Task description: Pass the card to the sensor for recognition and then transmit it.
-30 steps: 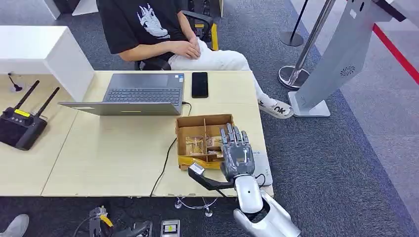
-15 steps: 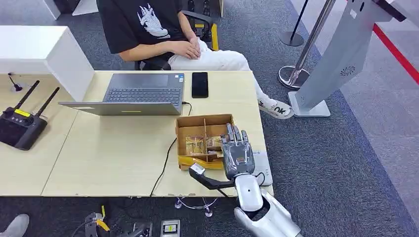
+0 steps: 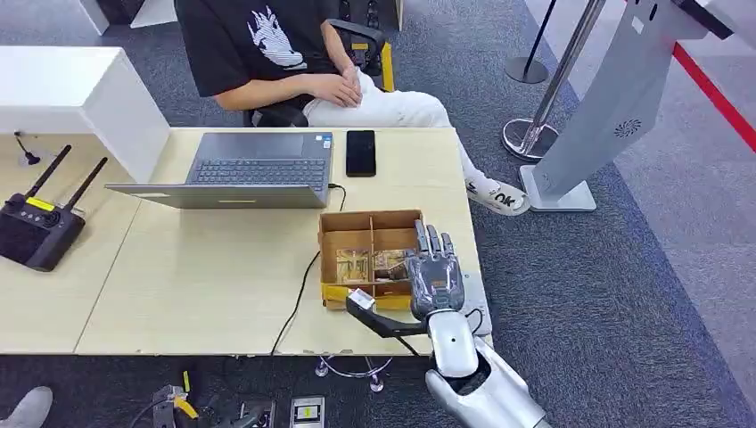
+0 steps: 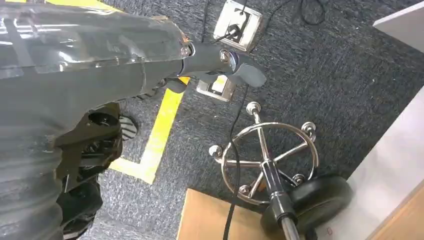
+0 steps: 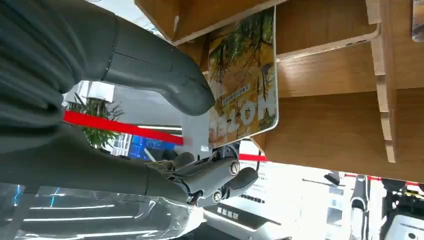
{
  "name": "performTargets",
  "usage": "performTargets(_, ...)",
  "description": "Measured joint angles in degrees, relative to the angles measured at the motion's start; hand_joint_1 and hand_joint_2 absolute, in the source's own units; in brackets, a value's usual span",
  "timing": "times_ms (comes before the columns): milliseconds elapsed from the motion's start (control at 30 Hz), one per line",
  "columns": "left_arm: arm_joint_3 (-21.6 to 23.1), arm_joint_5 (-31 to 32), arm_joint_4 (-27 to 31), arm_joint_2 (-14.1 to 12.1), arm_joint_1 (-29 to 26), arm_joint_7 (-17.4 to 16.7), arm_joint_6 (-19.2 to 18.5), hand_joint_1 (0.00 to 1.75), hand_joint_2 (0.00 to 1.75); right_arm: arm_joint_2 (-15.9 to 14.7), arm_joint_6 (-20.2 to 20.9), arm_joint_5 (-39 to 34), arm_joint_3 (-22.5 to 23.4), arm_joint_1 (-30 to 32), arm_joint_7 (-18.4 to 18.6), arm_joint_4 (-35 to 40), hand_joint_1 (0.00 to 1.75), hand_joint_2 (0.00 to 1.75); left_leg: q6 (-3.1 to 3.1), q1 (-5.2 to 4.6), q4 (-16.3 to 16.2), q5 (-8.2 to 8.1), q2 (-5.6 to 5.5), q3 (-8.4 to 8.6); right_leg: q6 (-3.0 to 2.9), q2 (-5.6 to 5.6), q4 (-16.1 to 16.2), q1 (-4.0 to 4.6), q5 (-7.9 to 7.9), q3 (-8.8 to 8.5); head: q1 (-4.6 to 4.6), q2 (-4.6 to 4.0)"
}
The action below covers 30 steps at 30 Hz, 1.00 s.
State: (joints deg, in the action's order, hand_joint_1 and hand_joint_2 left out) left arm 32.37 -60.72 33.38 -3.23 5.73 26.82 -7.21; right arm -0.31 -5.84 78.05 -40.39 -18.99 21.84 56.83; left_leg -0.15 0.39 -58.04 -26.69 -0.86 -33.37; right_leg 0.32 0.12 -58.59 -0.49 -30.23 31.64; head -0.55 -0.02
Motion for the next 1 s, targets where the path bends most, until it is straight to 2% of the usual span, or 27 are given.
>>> performTargets(333, -0.7, 1.1, 0.0, 0.0, -0.1, 0.2, -0.4, 0.00, 1.75, -0.3, -0.6, -0.4, 0.7, 0.2, 0.0, 0.9, 1.75, 1.75, 0.00, 0.00, 0.0, 0.00, 0.01, 0.00, 0.00, 0.00, 0.0, 0.00, 0.00, 0.00, 0.02, 0.00)
performTargets(733, -2.0, 3.8, -0.1, 0.1, -0.1, 0.6, -1.2, 0.00, 1.75, -1.2, -2.3, -1.6, 2.5, 0.0, 0.6, 14.8, 1.75, 1.75, 0.00, 0.00, 0.0, 0.01, 0.04, 0.01, 0.00, 0.01, 0.0, 0.00, 0.01, 0.01, 0.00, 0.00)
performTargets(833, -2.0, 4.6, -0.3, 0.4, 0.5, 0.5, -1.8, 0.00, 1.75, -1.3, -2.1, -2.9, 2.9, -1.9, 0.9, 18.3, 1.75, 1.75, 0.00, 0.00, 0.0, 0.02, 0.05, 0.02, 0.01, 0.01, 0.0, 0.00, 0.01, 0.01, 0.00, 0.00)
performTargets(1000, -2.1, 5.5, -0.6, 0.9, 1.7, -0.2, -2.8, 0.00, 1.75, -0.8, -1.8, -5.8, 2.9, -5.3, 0.7, 19.5, 1.75, 1.75, -0.01, 0.00, 0.0, 0.04, 0.04, 0.02, 0.02, 0.01, 0.0, 0.00, 0.03, -0.01, 0.02, 0.00)
